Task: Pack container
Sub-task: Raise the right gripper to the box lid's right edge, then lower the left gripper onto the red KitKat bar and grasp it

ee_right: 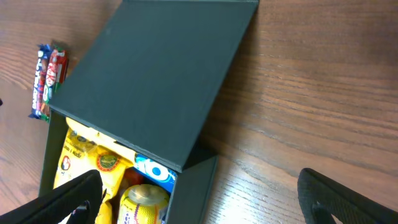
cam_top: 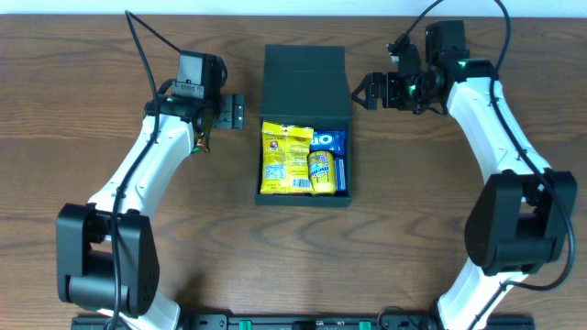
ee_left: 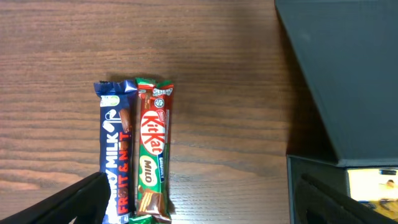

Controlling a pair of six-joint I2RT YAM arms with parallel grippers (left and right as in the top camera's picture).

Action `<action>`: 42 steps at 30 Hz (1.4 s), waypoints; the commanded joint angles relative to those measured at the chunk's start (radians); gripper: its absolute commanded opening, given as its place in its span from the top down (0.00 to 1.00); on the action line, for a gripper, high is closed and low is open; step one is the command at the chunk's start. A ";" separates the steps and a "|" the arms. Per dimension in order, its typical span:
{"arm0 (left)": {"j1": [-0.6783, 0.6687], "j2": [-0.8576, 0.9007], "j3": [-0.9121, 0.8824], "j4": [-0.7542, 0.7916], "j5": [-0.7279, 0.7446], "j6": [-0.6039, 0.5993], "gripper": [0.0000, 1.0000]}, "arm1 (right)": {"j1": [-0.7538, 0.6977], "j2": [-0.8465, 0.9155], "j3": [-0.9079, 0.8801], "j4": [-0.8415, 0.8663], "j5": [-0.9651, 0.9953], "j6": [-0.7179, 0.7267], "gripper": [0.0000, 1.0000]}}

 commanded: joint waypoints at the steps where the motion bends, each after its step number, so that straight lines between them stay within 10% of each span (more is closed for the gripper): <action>1: 0.024 0.050 0.018 0.006 -0.024 0.035 0.02 | -0.002 -0.026 0.014 0.001 -0.024 -0.040 0.01; 11: 0.047 0.148 0.018 0.136 -0.024 0.061 0.27 | -0.002 -0.026 0.014 -0.013 -0.023 -0.043 0.01; 42: 0.073 0.287 0.019 0.246 0.057 0.030 0.39 | 0.003 -0.026 0.014 -0.009 -0.023 -0.043 0.01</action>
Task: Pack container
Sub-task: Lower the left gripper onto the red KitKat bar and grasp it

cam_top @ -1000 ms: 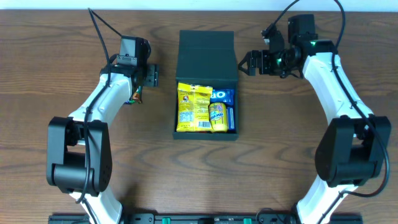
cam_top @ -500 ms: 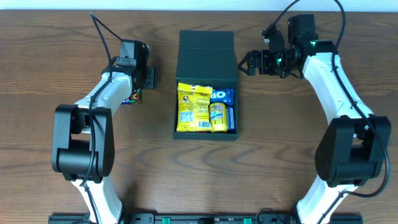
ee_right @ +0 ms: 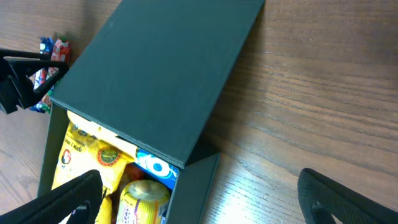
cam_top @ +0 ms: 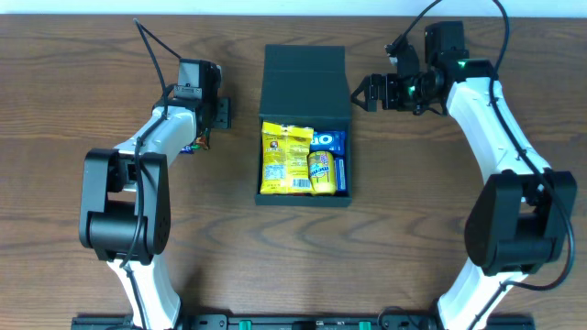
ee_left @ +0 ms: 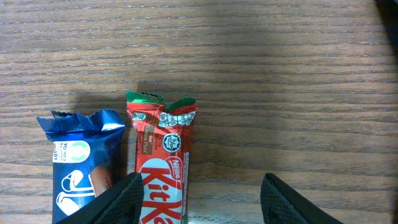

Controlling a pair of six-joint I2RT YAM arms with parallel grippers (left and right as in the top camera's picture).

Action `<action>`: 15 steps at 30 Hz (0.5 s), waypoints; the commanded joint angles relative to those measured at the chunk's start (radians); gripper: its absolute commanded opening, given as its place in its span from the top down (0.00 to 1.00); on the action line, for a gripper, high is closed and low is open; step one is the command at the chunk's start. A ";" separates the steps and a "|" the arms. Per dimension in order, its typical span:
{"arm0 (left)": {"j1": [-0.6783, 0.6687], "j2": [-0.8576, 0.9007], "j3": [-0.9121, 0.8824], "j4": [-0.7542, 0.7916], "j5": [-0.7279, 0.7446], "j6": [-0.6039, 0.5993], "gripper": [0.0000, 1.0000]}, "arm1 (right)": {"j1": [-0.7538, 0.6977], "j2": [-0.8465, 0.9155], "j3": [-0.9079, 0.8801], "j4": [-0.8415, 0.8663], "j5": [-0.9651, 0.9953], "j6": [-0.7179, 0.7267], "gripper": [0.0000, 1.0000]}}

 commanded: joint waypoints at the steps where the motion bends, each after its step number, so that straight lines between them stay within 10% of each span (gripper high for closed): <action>1: 0.003 0.023 0.019 0.001 0.003 -0.020 0.39 | 0.003 -0.026 0.014 0.002 -0.014 -0.019 0.01; 15: 0.003 -0.019 0.041 -0.016 -0.056 -0.058 0.39 | 0.004 -0.026 0.014 0.007 -0.014 -0.019 0.01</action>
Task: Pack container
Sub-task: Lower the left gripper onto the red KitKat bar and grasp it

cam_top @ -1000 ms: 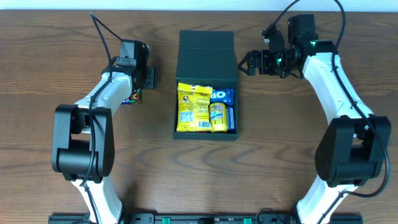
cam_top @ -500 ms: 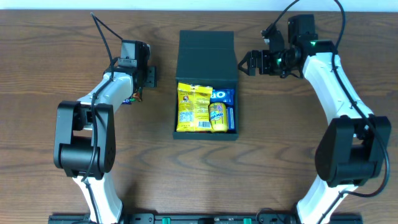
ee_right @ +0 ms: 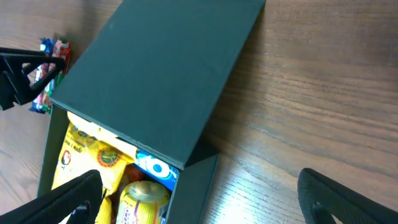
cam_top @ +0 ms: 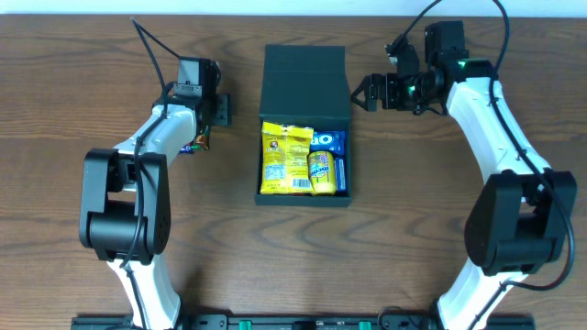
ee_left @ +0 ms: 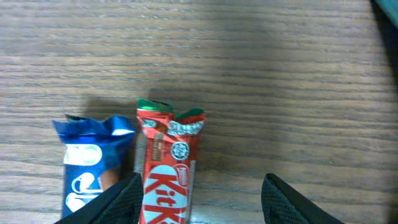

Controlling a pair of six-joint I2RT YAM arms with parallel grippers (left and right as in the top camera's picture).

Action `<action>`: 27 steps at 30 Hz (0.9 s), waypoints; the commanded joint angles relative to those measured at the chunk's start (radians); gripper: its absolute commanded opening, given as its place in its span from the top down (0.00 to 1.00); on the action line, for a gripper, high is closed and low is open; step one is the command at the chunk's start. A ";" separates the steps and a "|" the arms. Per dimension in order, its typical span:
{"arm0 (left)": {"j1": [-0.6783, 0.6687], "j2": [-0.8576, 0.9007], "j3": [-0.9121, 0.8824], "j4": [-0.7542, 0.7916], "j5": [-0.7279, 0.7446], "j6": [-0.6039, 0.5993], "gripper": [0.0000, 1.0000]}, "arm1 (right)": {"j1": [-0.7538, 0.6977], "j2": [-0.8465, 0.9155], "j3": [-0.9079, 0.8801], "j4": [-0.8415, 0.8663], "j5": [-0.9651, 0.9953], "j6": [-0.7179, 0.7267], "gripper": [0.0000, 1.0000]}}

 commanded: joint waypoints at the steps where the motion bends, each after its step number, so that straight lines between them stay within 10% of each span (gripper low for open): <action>1: 0.003 -0.018 0.021 -0.012 -0.028 -0.016 0.39 | 0.004 -0.026 0.014 0.003 -0.014 -0.019 0.01; 27: 0.042 0.026 0.018 -0.005 0.037 -0.015 0.43 | 0.004 -0.026 0.014 0.002 -0.014 -0.019 0.01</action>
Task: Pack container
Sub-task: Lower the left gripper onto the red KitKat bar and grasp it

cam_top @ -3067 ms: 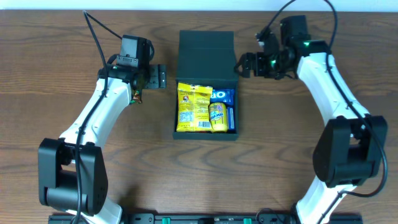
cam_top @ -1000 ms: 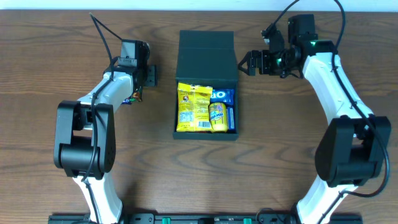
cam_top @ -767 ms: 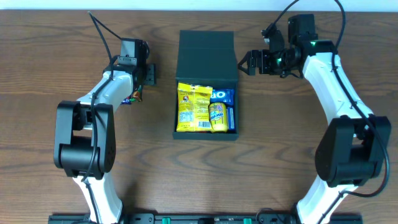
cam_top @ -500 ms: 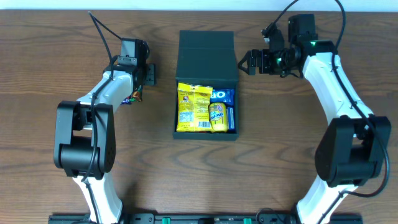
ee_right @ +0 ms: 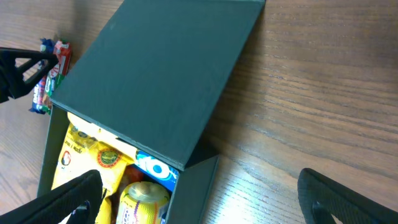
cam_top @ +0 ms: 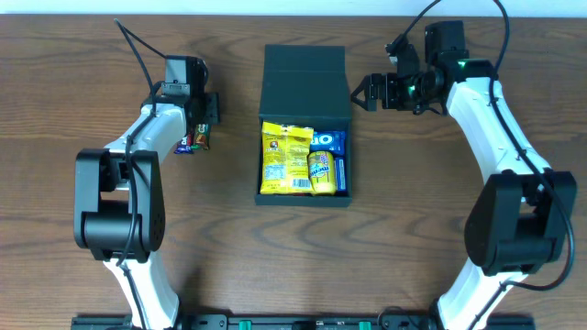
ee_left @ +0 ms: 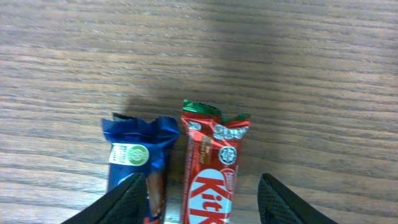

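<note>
Two snack bars lie side by side on the wooden table, a blue milk-chocolate bar (ee_left: 140,163) and a red KitKat (ee_left: 213,168); overhead they show as the bars (cam_top: 193,141) left of the box. My left gripper (ee_left: 202,208) is open low over them, its fingers (ee_left: 121,202) standing outside both bars. The dark box (cam_top: 303,197) stands open at the table's middle, its lid (ee_right: 165,71) folded back. Inside are a yellow packet (cam_top: 285,158), a blue Oreo pack (cam_top: 328,140) and a yellow tube (ee_right: 144,199). My right gripper (ee_right: 205,199) is open and empty beside the lid.
Bare wood surrounds the box on all sides. The right arm (cam_top: 495,110) reaches in from the right edge, and the left arm (cam_top: 138,151) from the lower left. The table's back edge runs just behind the lid.
My left gripper has shifted left along the table. The blue bar, then beside the left finger, now lies between the fingers with the KitKat. The right arm has not moved.
First my left gripper was open high beside the box, with both bars seen full length. Then it was low at the bars' far ends, the KitKat between its fingers. It stayed there, and now it straddles both bars. The right gripper stayed open by the lid.
</note>
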Controlling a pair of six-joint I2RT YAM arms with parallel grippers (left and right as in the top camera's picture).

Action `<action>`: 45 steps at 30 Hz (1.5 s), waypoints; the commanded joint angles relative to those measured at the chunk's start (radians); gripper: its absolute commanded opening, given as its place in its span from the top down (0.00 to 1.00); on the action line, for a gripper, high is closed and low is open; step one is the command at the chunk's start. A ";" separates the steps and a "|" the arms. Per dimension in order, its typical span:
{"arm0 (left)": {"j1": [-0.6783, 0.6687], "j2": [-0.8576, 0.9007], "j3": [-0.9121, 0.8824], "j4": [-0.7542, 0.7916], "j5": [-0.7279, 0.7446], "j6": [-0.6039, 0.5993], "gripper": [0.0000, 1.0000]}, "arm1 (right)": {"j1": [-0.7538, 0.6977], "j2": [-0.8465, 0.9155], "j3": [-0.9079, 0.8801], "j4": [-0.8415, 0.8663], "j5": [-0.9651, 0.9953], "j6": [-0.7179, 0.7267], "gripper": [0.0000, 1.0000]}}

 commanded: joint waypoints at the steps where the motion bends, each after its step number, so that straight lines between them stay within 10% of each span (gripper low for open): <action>1: -0.009 0.021 0.017 -0.007 0.022 -0.011 0.43 | 0.004 -0.026 0.014 -0.001 -0.014 -0.019 0.01; 18: -0.019 0.082 0.017 0.036 0.032 0.001 0.44 | 0.004 -0.026 0.014 -0.001 -0.014 -0.019 0.01; 45: -0.034 0.061 0.054 0.058 -0.036 0.000 0.94 | 0.001 -0.026 0.014 0.007 -0.014 -0.017 0.01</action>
